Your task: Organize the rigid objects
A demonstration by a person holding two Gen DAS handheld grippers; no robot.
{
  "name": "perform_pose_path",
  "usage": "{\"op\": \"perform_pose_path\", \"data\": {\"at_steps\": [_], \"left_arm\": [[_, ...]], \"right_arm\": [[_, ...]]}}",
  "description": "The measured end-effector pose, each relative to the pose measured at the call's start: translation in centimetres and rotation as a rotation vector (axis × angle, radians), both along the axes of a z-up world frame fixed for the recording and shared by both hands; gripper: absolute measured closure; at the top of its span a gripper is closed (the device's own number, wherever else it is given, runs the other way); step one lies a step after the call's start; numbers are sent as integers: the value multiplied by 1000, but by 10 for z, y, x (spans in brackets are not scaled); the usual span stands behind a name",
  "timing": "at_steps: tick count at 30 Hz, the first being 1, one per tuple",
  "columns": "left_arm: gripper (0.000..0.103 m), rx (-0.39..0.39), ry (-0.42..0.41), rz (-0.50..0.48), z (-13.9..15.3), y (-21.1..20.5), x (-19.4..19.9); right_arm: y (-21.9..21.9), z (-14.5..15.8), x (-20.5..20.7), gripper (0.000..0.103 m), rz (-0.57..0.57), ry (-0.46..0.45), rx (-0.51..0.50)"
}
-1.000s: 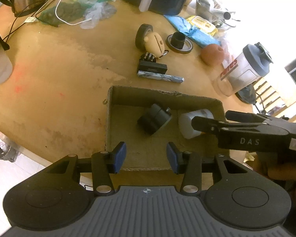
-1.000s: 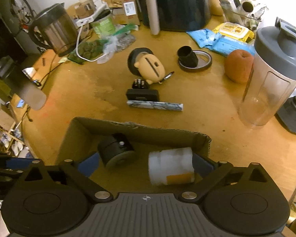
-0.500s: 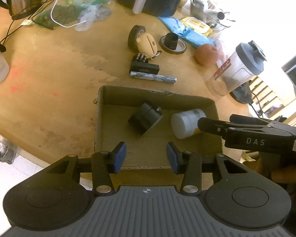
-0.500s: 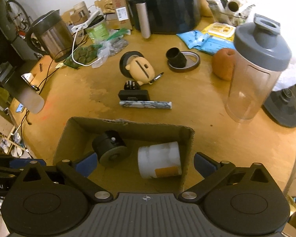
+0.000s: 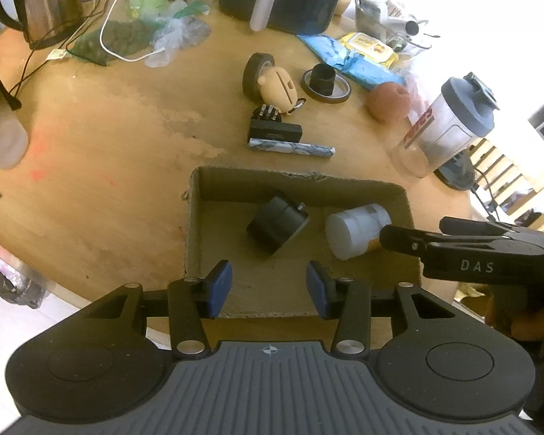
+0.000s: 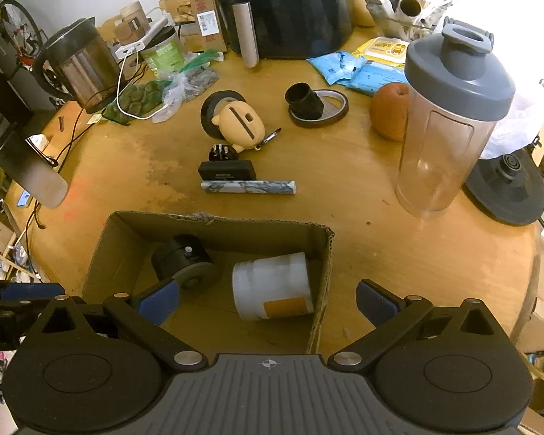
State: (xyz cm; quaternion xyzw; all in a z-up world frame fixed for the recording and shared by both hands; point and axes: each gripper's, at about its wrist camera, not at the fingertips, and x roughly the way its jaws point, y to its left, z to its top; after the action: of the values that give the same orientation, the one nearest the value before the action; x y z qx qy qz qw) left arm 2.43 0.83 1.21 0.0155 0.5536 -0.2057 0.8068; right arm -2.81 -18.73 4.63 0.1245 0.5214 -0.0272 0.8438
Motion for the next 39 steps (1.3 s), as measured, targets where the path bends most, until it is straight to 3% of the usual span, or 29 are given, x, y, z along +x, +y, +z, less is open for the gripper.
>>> {"op": "perform_pose_path", "data": {"at_steps": [5, 14, 20, 39], "left_arm": [[50, 18, -14, -18, 0, -2, 8], [48, 50, -43, -46, 2, -2, 28], [36, 58, -77, -53, 3, -2, 36], [35, 12, -1, 0, -5, 27, 53]], "right_arm": [[1, 0, 5, 0, -10, 13, -10], [0, 4, 19, 0, -37, 10, -54], [0, 0, 29, 0, -44, 20, -51], [16, -16, 84, 0, 67, 54, -124]]}}
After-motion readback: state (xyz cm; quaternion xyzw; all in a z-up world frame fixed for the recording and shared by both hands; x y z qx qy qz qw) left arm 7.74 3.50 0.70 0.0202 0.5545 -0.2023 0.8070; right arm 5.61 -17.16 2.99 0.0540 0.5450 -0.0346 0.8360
